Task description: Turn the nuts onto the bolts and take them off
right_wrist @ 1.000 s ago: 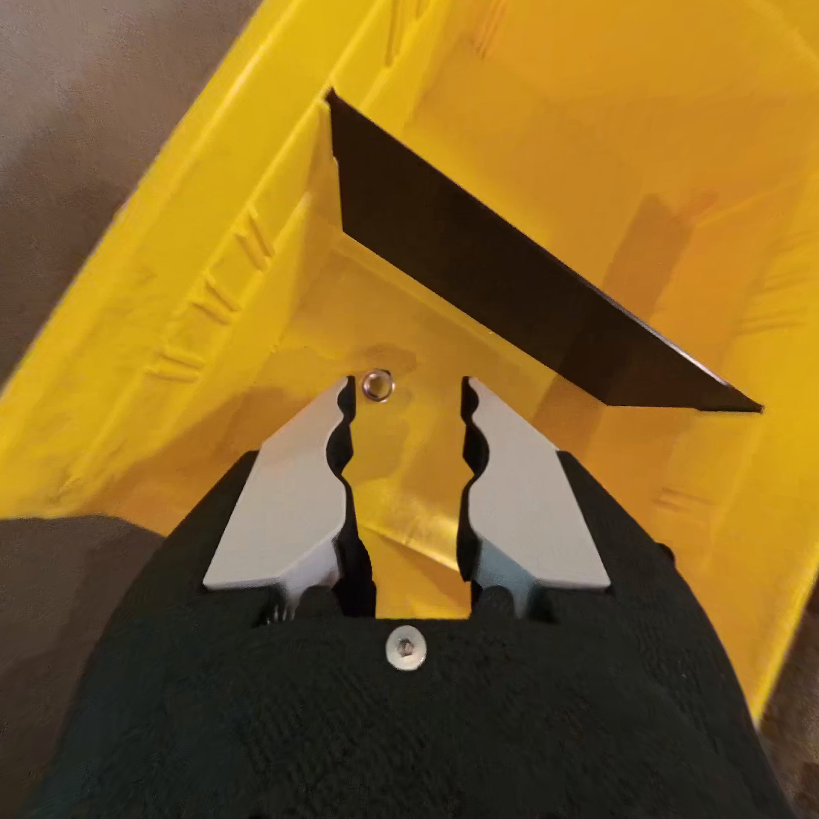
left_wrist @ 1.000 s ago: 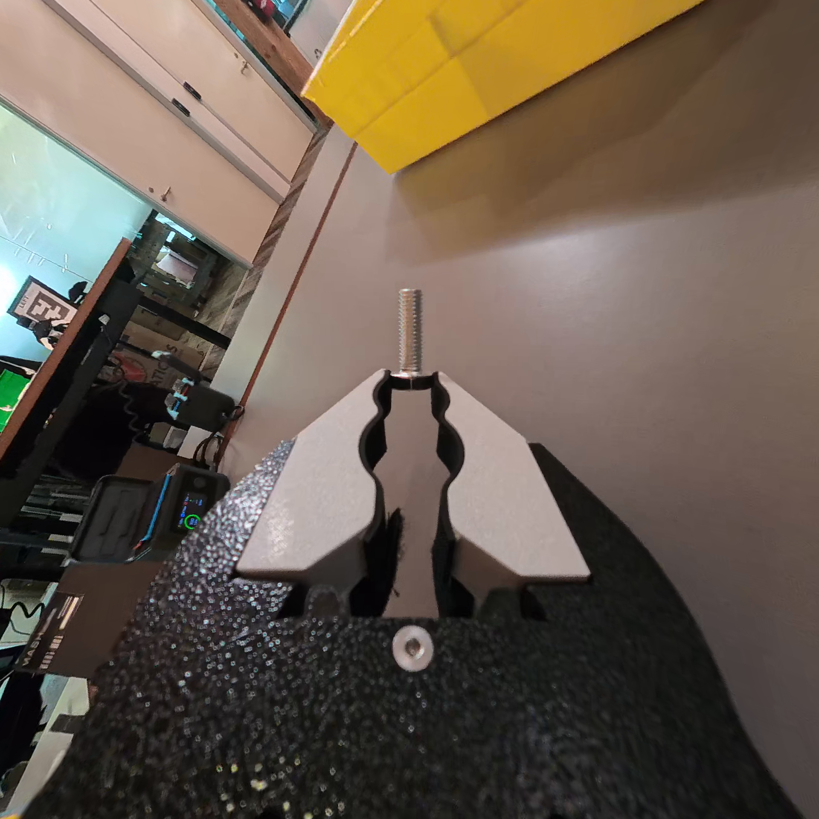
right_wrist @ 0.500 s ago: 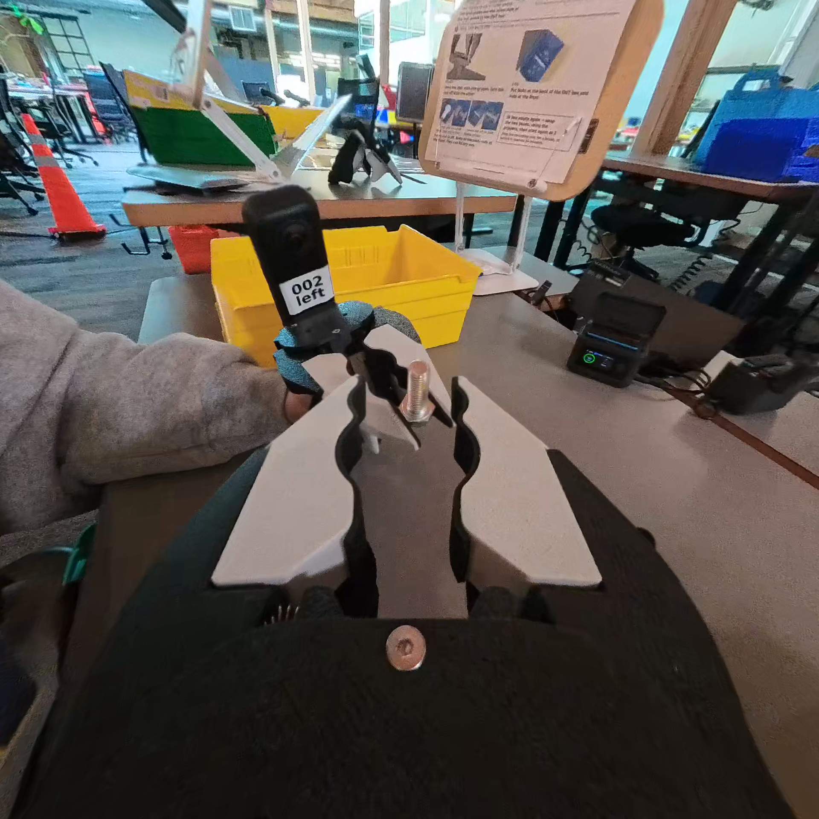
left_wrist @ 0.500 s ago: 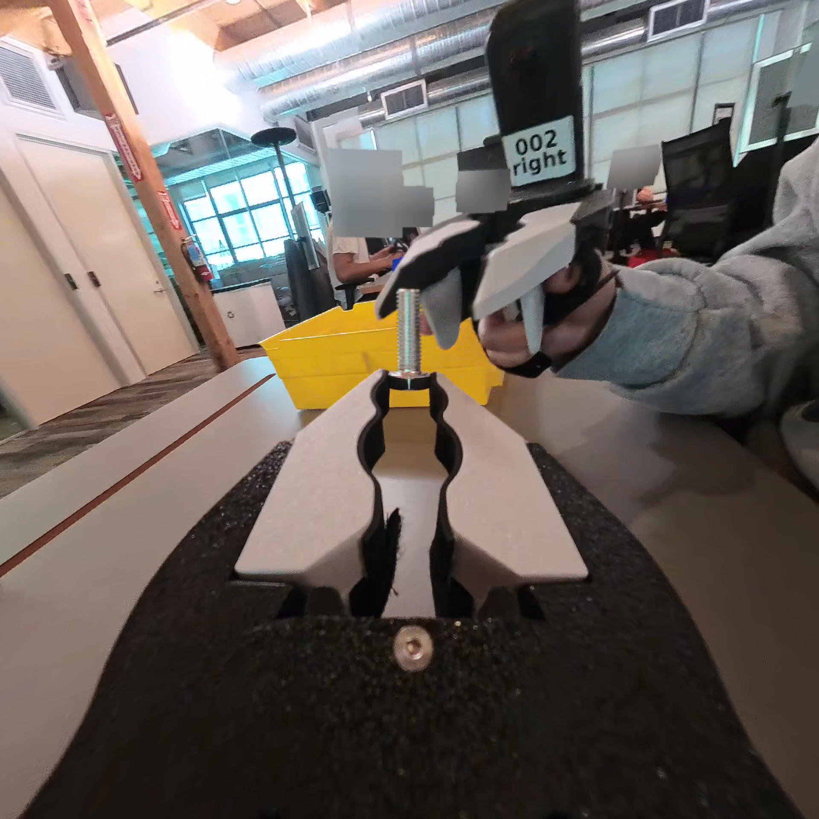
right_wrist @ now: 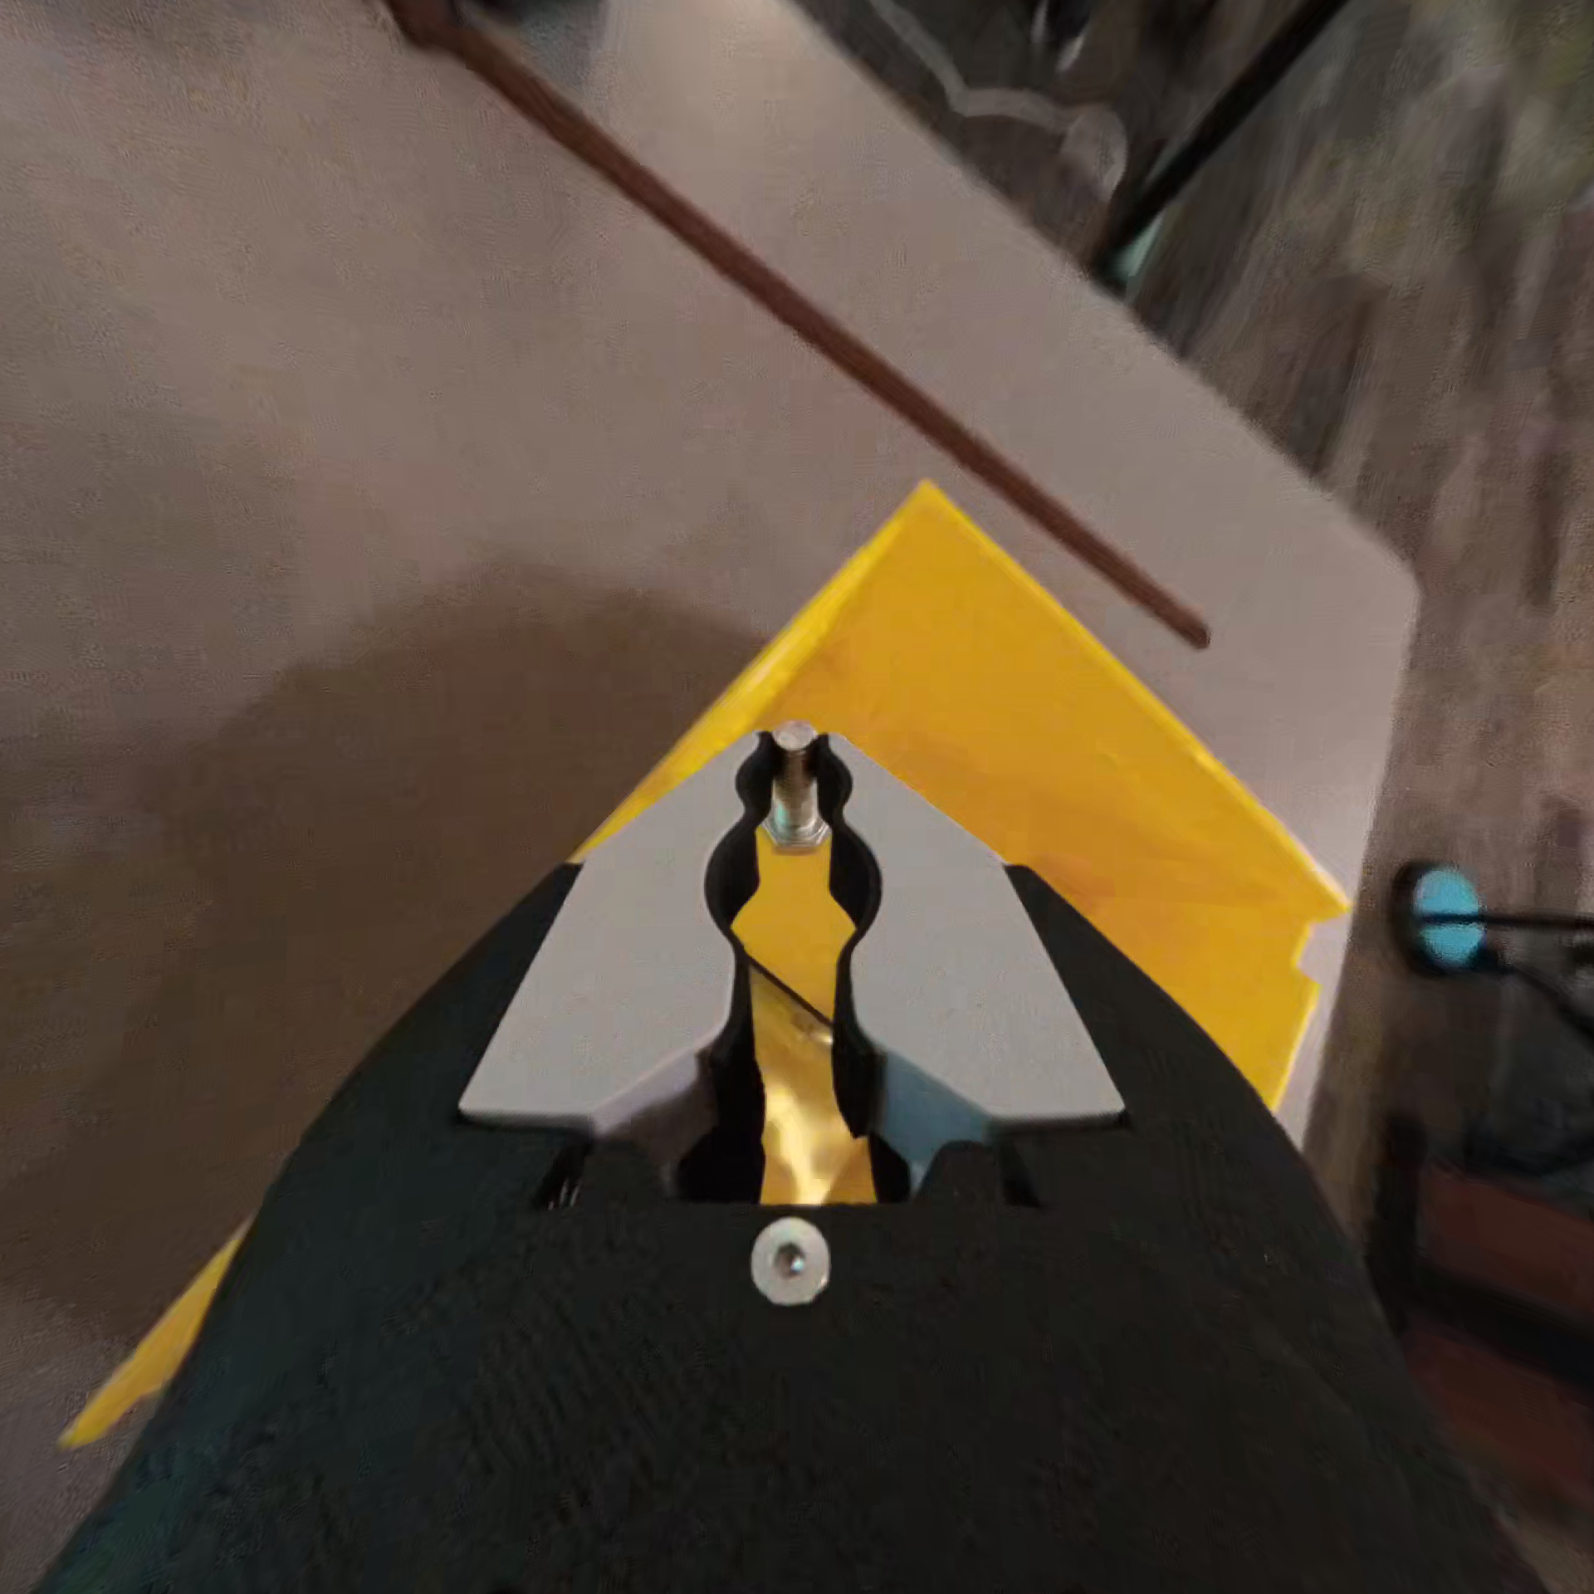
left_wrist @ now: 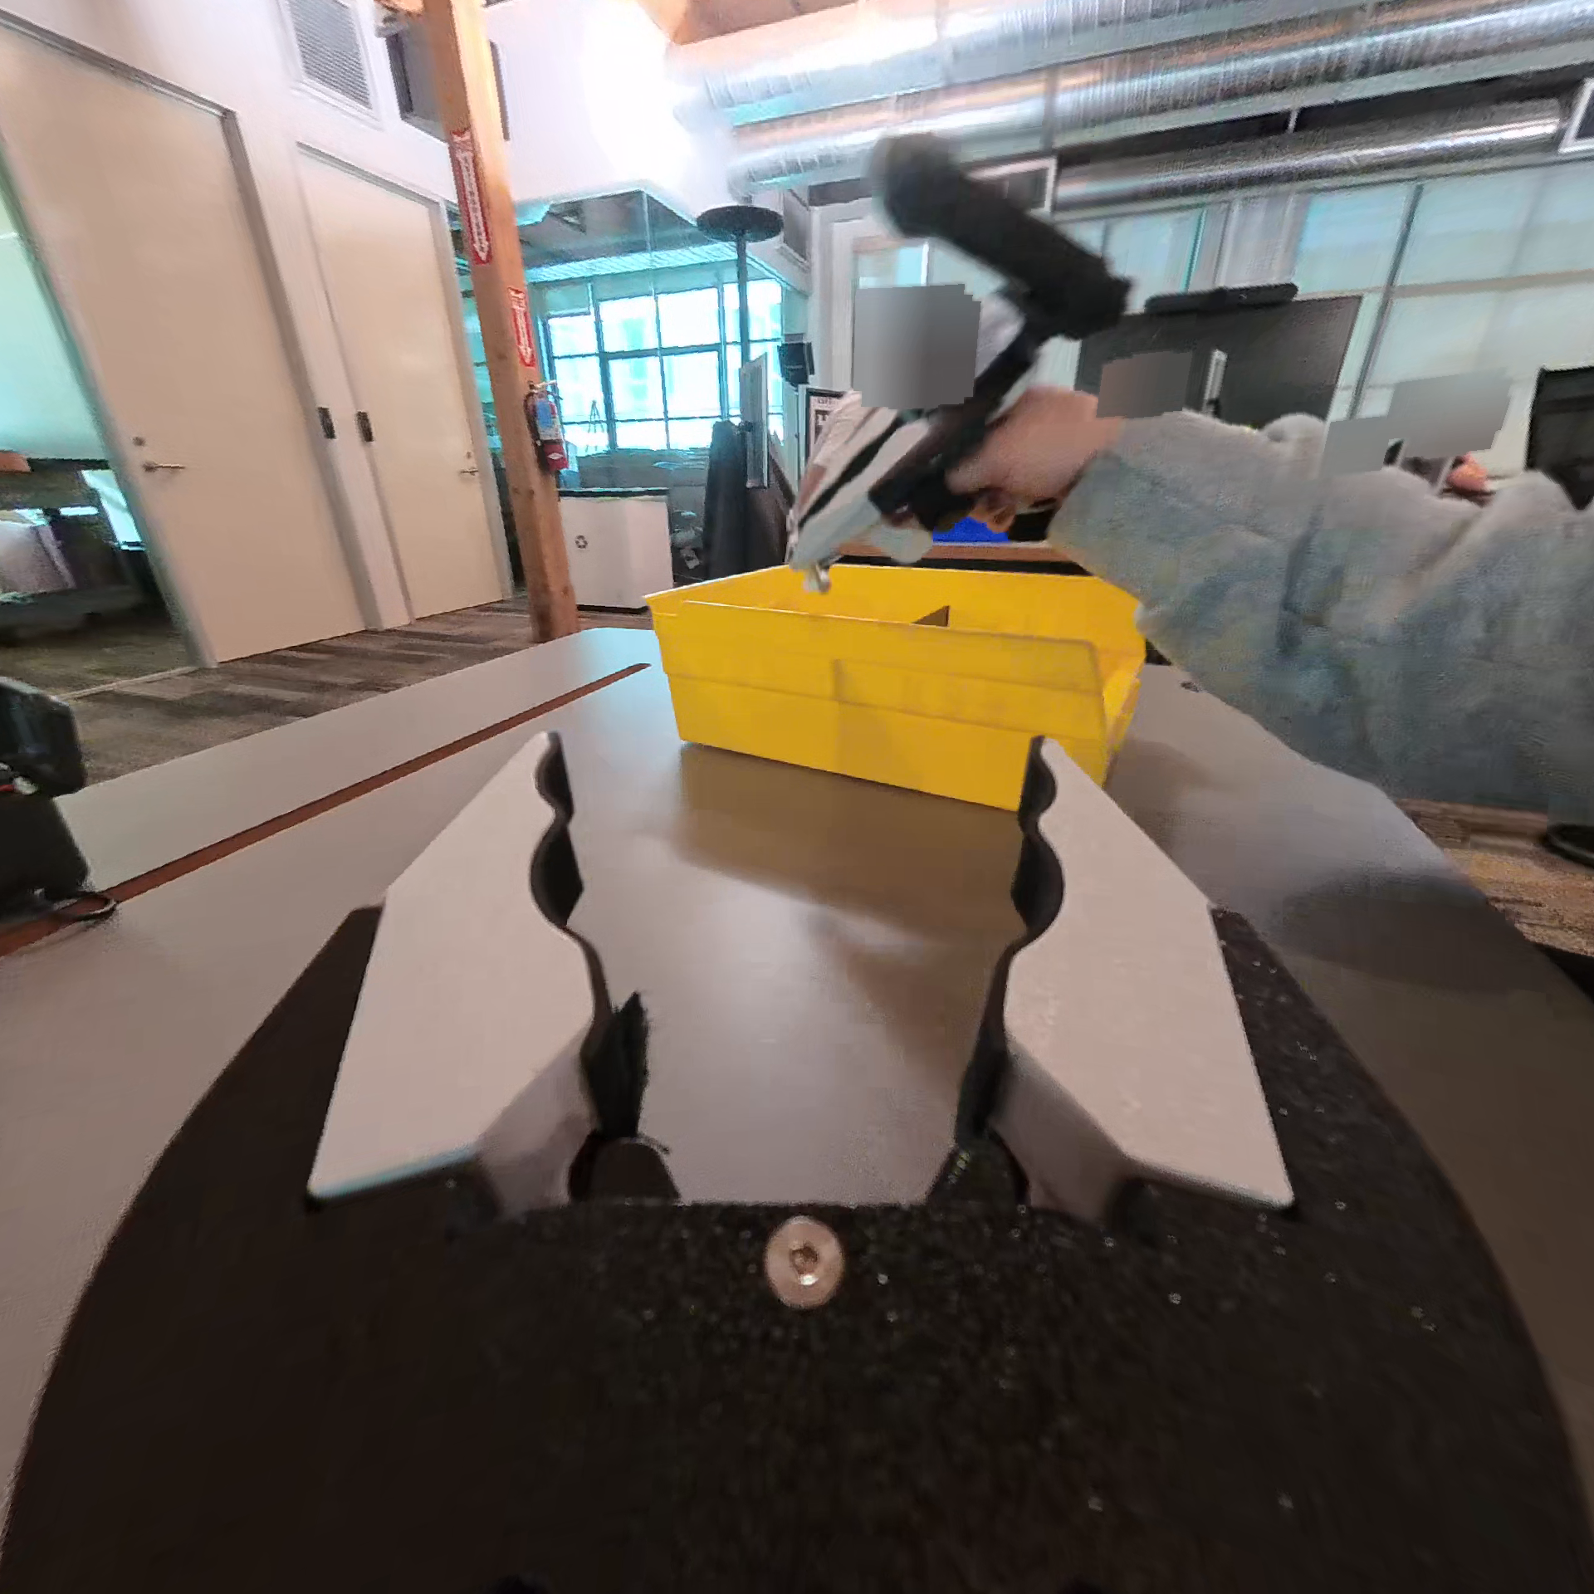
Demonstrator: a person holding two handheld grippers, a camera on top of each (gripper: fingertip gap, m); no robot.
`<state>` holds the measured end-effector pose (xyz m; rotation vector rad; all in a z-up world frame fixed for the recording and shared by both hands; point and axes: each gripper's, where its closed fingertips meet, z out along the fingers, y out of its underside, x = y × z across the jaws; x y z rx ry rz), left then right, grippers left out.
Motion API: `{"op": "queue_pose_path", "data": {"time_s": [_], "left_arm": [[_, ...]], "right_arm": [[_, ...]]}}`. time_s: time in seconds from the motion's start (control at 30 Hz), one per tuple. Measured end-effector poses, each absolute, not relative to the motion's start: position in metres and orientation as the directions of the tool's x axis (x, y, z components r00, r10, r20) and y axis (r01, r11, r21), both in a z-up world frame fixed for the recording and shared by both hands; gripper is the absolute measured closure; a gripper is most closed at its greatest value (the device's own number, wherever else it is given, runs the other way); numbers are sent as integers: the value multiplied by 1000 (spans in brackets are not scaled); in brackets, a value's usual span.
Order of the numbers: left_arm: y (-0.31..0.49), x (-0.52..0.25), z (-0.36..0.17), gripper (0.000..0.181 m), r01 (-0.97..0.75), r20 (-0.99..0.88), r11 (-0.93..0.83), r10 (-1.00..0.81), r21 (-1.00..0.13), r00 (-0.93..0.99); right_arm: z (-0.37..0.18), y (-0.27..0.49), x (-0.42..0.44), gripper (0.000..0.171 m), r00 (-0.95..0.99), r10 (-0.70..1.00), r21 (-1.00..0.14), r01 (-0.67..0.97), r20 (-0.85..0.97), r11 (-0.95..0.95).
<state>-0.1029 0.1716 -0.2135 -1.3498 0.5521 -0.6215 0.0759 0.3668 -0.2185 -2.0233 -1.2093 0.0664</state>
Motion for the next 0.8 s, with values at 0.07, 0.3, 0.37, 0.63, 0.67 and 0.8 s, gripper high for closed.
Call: {"op": "queue_pose_path", "data": {"time_s": [0.07,0.3,0.37,0.63,0.67,0.8], "left_arm": [[173,-104,-214,79,81,-16,111,-681,-991,732],[175,-101,-226,85,-59,-123,121,-636,-991,762],[175,-100,-230,87,-100,-152,118,-626,-988,764],[179,-104,-239,99,-247,-278,132,-544,-960,792],[177,-101,-242,101,-258,-281,122,-559,-958,780],[170,-94,-251,105,-359,-363,118,-540,-926,759]], "right_arm": [[-250,387,96,164,573,788,-504,760,225,-409],[-287,409,118,139,631,741,-353,764,230,-541],[-261,403,109,134,663,706,-461,722,249,-516],[-140,285,-48,131,630,723,-959,199,284,203],[-142,275,-55,136,667,666,-932,132,335,337],[-209,259,-88,146,620,610,-849,190,493,493]]}}
